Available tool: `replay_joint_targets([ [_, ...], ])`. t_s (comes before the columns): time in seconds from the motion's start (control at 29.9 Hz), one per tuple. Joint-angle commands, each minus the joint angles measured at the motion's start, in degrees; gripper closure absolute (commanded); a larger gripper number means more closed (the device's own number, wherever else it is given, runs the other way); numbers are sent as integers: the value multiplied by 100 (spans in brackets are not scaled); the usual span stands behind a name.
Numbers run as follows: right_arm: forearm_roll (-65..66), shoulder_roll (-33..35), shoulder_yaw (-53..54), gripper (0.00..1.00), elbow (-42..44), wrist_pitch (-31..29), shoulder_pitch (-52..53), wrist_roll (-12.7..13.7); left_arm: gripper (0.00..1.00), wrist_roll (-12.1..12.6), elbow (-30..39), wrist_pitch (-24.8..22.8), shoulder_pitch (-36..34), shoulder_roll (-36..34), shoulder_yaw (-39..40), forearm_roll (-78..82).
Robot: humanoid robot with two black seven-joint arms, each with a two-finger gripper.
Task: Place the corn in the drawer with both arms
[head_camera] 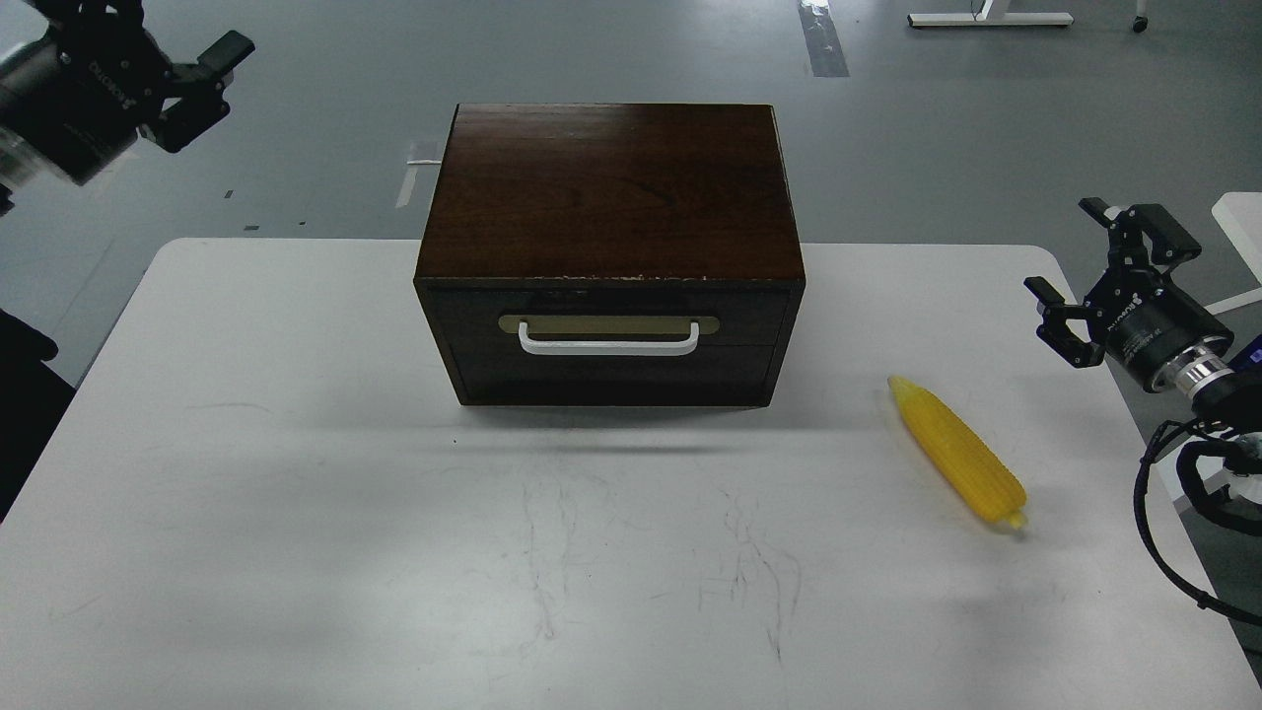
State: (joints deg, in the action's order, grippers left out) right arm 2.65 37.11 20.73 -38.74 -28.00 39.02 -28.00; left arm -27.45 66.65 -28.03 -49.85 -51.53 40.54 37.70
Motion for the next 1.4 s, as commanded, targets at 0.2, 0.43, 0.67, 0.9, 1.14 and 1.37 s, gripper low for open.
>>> replay_joint_targets([
  [0.2, -1, -117, 1, 0, -20, 0, 0, 0, 2, -55, 2176, 3, -789, 134, -125, 3575],
  [0.43, -1, -222, 1, 0, -20, 0, 18, 0, 2, -55, 2450, 3, -1841, 1073, -1510, 5930],
  [0.67, -1, -231, 1, 0, -11, 0, 9, 0, 2, -55, 2231, 3, -2959, 1918, -3383, 7240],
  [0.9, -1, -222, 1, 0, -11, 0, -17, 0, 2, -55, 1545, 3, -3171, 2498, -4132, 8007],
  [1.14, -1, -205, 1, 0, -11, 0, -61, 0, 2, -55, 1255, 3, -3154, 2622, -4493, 8455],
  [1.37, -1, -205, 1, 0, 7, 0, -70, 0, 2, -55, 1026, 3, -3171, 2675, -4573, 8552],
])
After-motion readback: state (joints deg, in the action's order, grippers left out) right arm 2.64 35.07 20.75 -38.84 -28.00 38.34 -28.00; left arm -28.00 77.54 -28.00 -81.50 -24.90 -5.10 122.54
